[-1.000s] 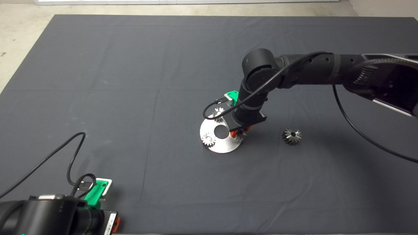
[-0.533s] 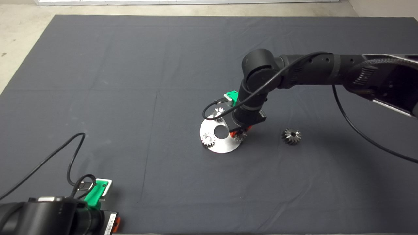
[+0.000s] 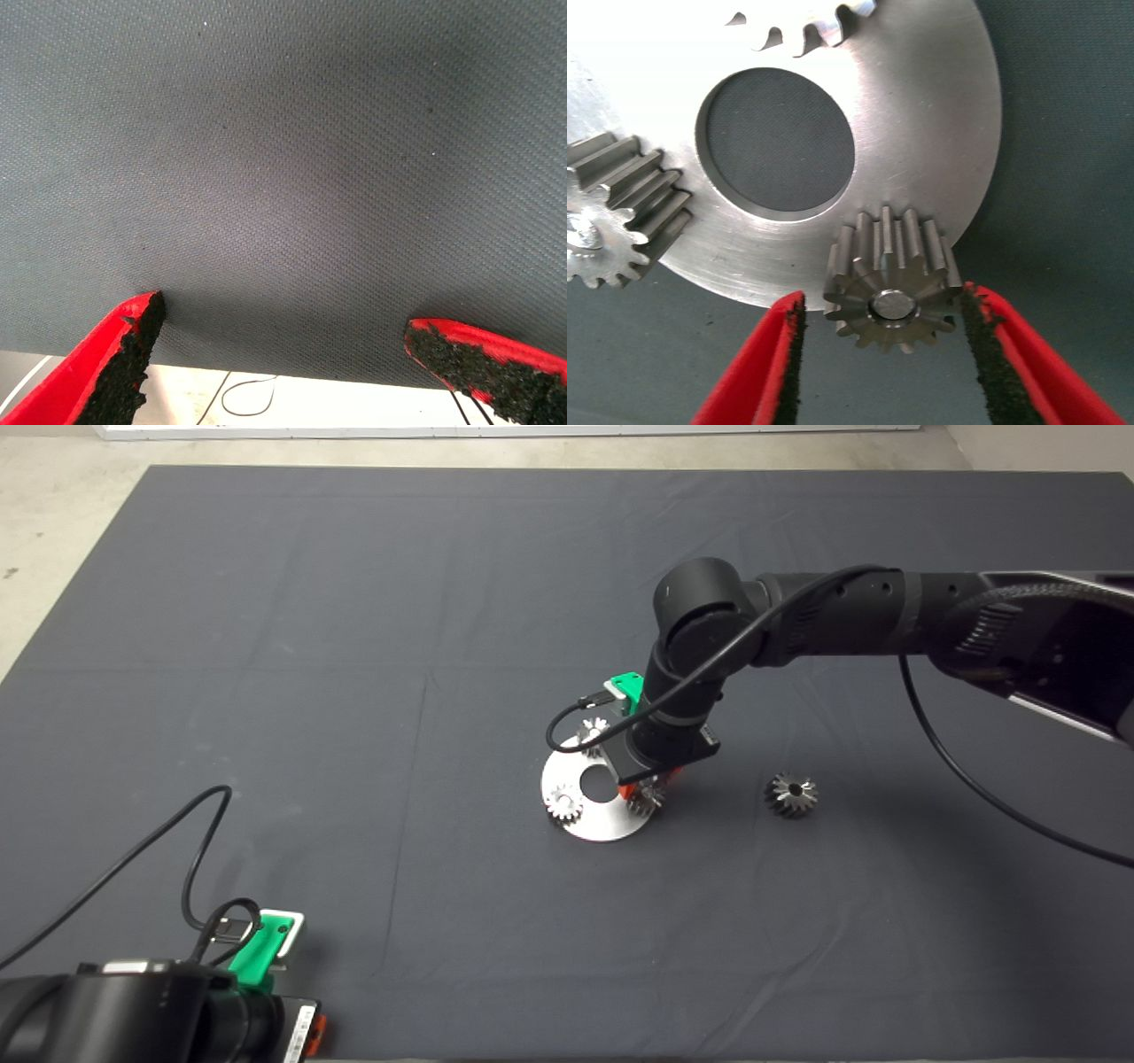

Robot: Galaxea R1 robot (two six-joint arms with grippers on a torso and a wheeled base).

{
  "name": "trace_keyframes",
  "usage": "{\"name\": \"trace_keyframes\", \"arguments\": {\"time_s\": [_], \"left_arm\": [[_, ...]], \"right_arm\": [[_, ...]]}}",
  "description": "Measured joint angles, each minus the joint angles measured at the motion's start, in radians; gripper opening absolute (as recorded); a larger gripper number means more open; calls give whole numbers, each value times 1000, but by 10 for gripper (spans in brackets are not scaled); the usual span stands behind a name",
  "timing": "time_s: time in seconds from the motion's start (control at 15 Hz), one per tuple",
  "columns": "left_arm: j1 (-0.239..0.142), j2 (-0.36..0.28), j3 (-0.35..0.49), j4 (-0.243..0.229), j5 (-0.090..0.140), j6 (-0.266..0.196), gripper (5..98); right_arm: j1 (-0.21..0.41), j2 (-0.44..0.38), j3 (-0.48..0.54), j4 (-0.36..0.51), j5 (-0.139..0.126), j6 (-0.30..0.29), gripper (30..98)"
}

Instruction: Remove an incorrectly installed larger gear and replace it with the correct smaller gear

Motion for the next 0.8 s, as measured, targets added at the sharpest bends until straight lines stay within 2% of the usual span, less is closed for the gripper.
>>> {"name": "trace_keyframes", "arguments": {"time_s": [0.13,0.4,0.67,0.8], "left_arm": [[0,0,0,0,0,0,839],[0,0,0,0,0,0,839],[-1,-27,11,0,-10,1,839],[-33,-64,28,-22,-34,0,839]], "right_arm": [[0,0,0,0,1,0,486],[12,-1,14,1,4,0,589],[122,-9,81,2,7,25,644],[190,-28,161,2,7,64,685]]}}
